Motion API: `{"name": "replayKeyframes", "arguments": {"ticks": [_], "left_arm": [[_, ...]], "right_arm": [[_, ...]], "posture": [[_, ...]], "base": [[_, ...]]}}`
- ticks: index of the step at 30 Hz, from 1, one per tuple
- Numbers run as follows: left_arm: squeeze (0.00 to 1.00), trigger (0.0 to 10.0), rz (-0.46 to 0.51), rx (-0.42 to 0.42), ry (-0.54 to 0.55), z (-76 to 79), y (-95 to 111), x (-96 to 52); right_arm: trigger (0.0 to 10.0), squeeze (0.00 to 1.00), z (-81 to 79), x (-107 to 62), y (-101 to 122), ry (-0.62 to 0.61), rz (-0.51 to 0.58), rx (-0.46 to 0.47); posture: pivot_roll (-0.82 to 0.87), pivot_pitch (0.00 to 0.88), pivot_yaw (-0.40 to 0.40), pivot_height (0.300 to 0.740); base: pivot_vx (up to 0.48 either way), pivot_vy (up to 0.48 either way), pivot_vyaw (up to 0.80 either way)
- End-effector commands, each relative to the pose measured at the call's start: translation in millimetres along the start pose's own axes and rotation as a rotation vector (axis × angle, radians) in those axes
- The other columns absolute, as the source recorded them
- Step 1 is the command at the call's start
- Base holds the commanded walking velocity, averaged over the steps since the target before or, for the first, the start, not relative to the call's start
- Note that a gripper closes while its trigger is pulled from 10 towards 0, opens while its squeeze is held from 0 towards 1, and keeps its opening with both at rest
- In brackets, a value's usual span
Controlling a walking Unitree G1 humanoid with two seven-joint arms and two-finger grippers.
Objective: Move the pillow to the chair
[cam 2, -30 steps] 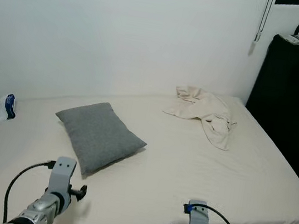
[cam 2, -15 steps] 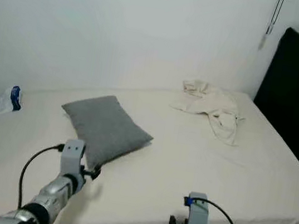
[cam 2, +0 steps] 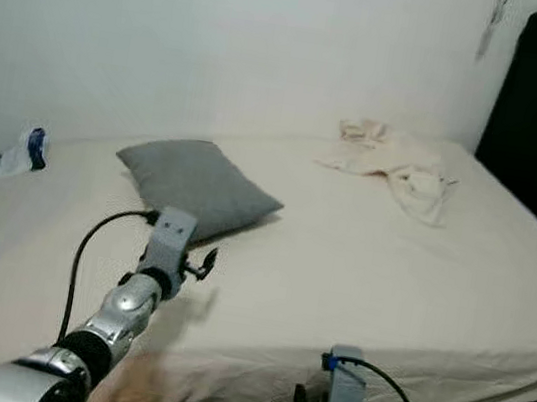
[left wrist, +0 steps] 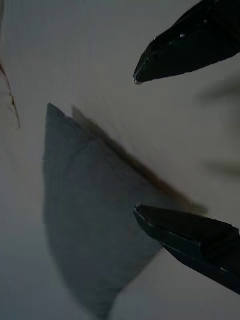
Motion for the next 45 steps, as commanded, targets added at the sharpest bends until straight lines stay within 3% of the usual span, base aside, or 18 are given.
{"name": "replayKeyframes", "arguments": {"ticks": [1,8,9,10,11,12,15,16,17,19,22,26,32,36,37,39,45], "left_arm": [[0.0,10.0,0.1,0.13,-0.006,-3.2,25,6.4],[0.0,10.0,0.246,0.398,-0.07,18.5,53,11.2],[0.0,10.0,0.277,0.5,-0.09,26.0,57,12.2],[0.0,10.0,0.277,0.5,-0.09,26.0,57,12.2],[0.0,10.0,0.304,0.605,-0.112,33.3,60,13.0],[0.0,10.0,0.304,0.605,-0.112,33.3,60,13.0],[0.0,10.0,0.341,0.76,-0.166,45.4,60,13.0],[0.0,10.0,0.341,0.76,-0.166,45.4,60,13.0],[0.0,10.0,0.341,0.848,-0.201,50.6,56,13.4],[0.0,10.0,0.321,0.911,-0.205,50.1,52,15.5],[0.0,10.0,0.301,0.941,-0.206,48.5,49,17.1],[0.0,10.0,0.23,1.032,-0.154,35.1,43,23.5],[0.0,10.0,0.146,1.062,-0.047,8.0,48,31.7],[0.0,10.0,0.074,1.131,0.056,-29.1,53,33.3],[0.0,10.0,0.074,1.131,0.056,-29.1,53,33.3],[0.0,10.0,0.015,1.156,0.111,-53.9,51,29.5],[0.0,10.0,-0.083,1.131,0.194,-87.9,44,19.7]], "right_arm": [[10.0,0.0,-15.2,0.0,-7,0.037,-0.019,0.03],[10.0,0.0,-27.4,0.6,-8,0.059,-0.016,0.038],[10.0,0.0,-32.2,0.8,-8,0.066,-0.011,0.043],[10.0,0.0,-32.2,0.8,-8,0.066,-0.011,0.043],[10.0,0.0,-36.9,1.0,-8,0.073,-0.006,0.048],[10.0,0.0,-36.9,1.0,-8,0.073,-0.006,0.048],[10.0,0.0,-45.2,1.7,-5,0.083,0.011,0.067],[10.0,0.0,-45.2,1.7,-5,0.083,0.011,0.067],[10.0,0.0,-50.9,2.0,-2,0.092,0.026,0.063],[10.0,0.0,-55.4,1.9,0,0.098,0.038,0.061],[10.0,0.0,-58.8,1.7,1,0.102,0.049,0.062],[10.0,0.0,-66.7,0.2,3,0.116,0.071,0.044],[10.0,0.0,-73.4,-3.8,4,0.132,0.1,0.024],[10.0,0.0,-78.9,-9.4,2,0.143,0.118,0.014],[10.0,0.0,-78.9,-9.4,2,0.143,0.118,0.014],[10.0,0.0,-82.1,-12.8,3,0.143,0.131,0.011],[10.0,0.0,-85.4,-18.0,10,0.14,0.162,0.013]], "posture": [[-0.16,0.055,0.11,0.555],[-0.15,0.085,0.122,0.555],[-0.14,0.094,0.128,0.555],[-0.14,0.094,0.128,0.555],[-0.14,0.113,0.135,0.555],[-0.14,0.113,0.135,0.555],[-0.14,0.142,0.148,0.555],[-0.14,0.142,0.148,0.555],[-0.13,0.17,0.158,0.555],[-0.13,0.193,0.163,0.555],[-0.13,0.207,0.17,0.555],[-0.14,0.234,0.177,0.555],[-0.15,0.256,0.182,0.555],[-0.17,0.27,0.187,0.555],[-0.17,0.27,0.187,0.555],[-0.18,0.284,0.191,0.555],[-0.19,0.319,0.192,0.555]], "base": [[0.0,0.0,0.0],[0.0,0.0,0.0],[0.0,0.0,0.0],[0.0,0.0,0.0],[0.0,0.0,0.0],[0.0,0.0,0.0],[0.0,0.0,0.0],[0.0,0.0,0.0],[0.0,0.0,0.0],[0.0,0.0,0.0],[0.0,0.0,0.0],[0.0,0.0,0.0],[0.0,0.0,0.0],[0.0,0.0,0.0],[0.0,0.0,0.0],[0.0,0.0,0.0],[0.0,0.0,0.0]]}}
Point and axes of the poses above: a point about 5 cm out from each wrist's last joint towards the gripper, its own x axis pointing out of the wrist towards the gripper, its own y axis along the axis of the wrist's last joint, z = x × y, the point moved 5 cm from there along x, pointing out of the wrist towards the gripper, and after that the axes turned 13 degrees about -x, right-handed, at the moved point
